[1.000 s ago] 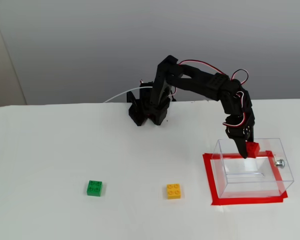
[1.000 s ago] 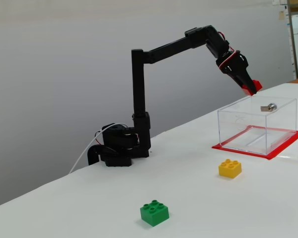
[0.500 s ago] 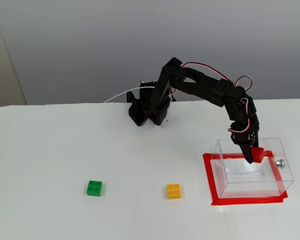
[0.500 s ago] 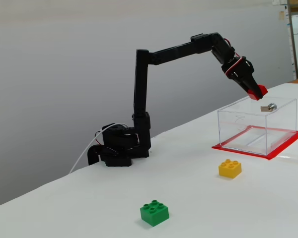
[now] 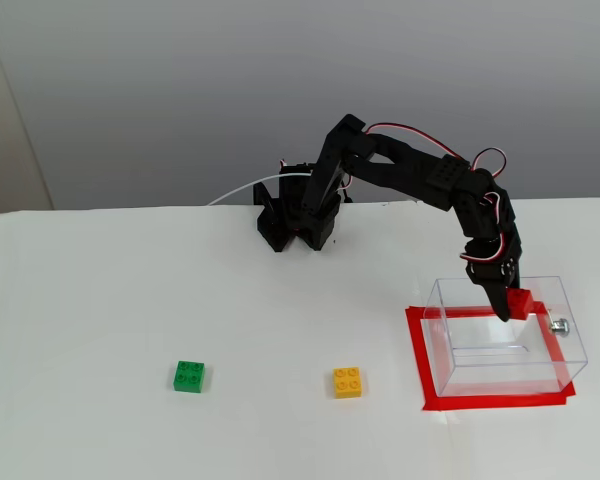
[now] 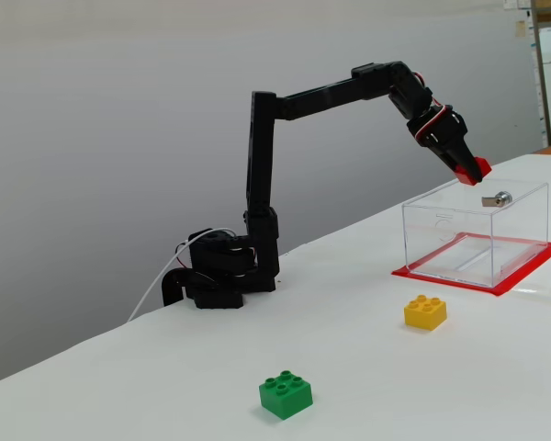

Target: Pick the red lego brick and place it into the transparent box

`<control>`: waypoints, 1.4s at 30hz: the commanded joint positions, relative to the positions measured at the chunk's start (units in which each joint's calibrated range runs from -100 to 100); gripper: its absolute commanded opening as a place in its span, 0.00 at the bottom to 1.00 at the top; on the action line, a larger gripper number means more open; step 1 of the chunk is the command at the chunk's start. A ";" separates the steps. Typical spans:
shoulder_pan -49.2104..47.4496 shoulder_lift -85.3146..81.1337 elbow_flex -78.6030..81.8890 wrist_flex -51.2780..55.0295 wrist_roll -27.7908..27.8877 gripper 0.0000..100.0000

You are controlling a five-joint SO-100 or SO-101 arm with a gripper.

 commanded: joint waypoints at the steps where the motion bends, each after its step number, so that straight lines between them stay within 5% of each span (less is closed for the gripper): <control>1: -0.36 -0.48 -2.23 -0.24 -0.17 0.25; 12: -0.07 -1.24 -2.32 -0.76 -0.17 0.26; 20: 0.97 -1.75 -2.32 0.37 -0.12 0.01; 42: 17.53 -23.13 -1.41 8.20 0.04 0.02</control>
